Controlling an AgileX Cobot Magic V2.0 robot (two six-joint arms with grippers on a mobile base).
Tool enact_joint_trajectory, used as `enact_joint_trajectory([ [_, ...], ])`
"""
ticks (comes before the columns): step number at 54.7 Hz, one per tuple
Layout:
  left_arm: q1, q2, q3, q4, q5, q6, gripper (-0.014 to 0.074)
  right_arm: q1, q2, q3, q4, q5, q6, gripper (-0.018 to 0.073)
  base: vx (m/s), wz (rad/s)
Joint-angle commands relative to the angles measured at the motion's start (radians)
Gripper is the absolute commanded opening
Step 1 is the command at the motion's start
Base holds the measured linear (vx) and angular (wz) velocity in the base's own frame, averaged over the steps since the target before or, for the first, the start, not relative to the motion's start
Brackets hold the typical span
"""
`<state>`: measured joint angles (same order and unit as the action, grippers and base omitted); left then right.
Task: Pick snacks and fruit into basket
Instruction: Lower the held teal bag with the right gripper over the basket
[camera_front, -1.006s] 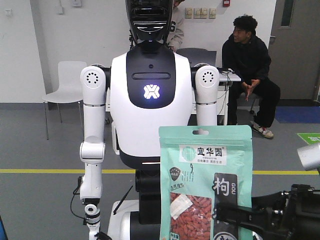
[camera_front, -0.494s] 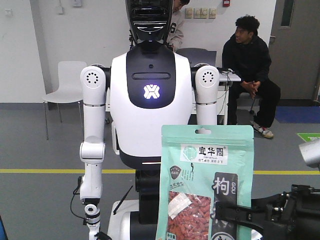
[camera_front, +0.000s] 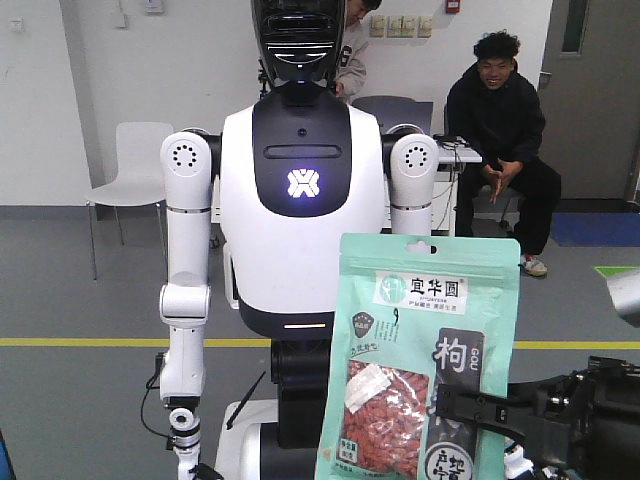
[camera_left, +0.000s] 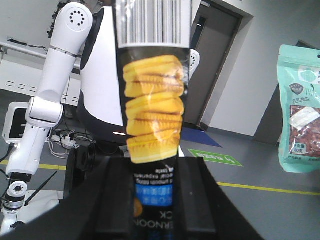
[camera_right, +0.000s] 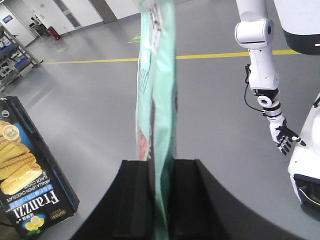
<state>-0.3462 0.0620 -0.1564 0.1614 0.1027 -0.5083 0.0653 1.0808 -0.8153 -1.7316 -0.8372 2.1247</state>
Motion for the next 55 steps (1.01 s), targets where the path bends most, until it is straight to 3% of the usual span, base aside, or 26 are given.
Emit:
enact_joint_trajectory([
  [1,-0.004,0.013,-0.032,-0.003,-0.094,0.001,0.0003,-0.003,-0.017,-0.031,0.090,0.014,-0.003,-0.0011,0.00,0.00],
  [7,-0.004,0.013,-0.032,-0.003,-0.094,0.001,0.0003,-0.003,-0.017,-0.031,0.109,0.022,-0.038,-0.0011,0.00,0.00],
  [11,-0.004,0.013,-0.032,-0.003,-0.094,0.001,0.0003,-0.003,-0.017,-0.031,0.131,0.041,-0.130,-0.0011,0.00,0.00],
  [23,-0.004,0.013,-0.032,-0.003,-0.094,0.001,0.0003,-0.003,-0.017,-0.031,0.318,0.069,-0.465,-0.0011,0.00,0.00],
  [33,-0.004,0.013,-0.032,-0.003,-0.094,0.001,0.0003,-0.003,-0.017,-0.031,0.437,0.118,-0.599,-0.0011,0.00,0.00],
  [55,-0.004,0.013,-0.032,-0.003,-0.094,0.001,0.0003,-0.003,-0.017,-0.019,0.689,0.209,-0.996,-0.0011,0.00,0.00],
])
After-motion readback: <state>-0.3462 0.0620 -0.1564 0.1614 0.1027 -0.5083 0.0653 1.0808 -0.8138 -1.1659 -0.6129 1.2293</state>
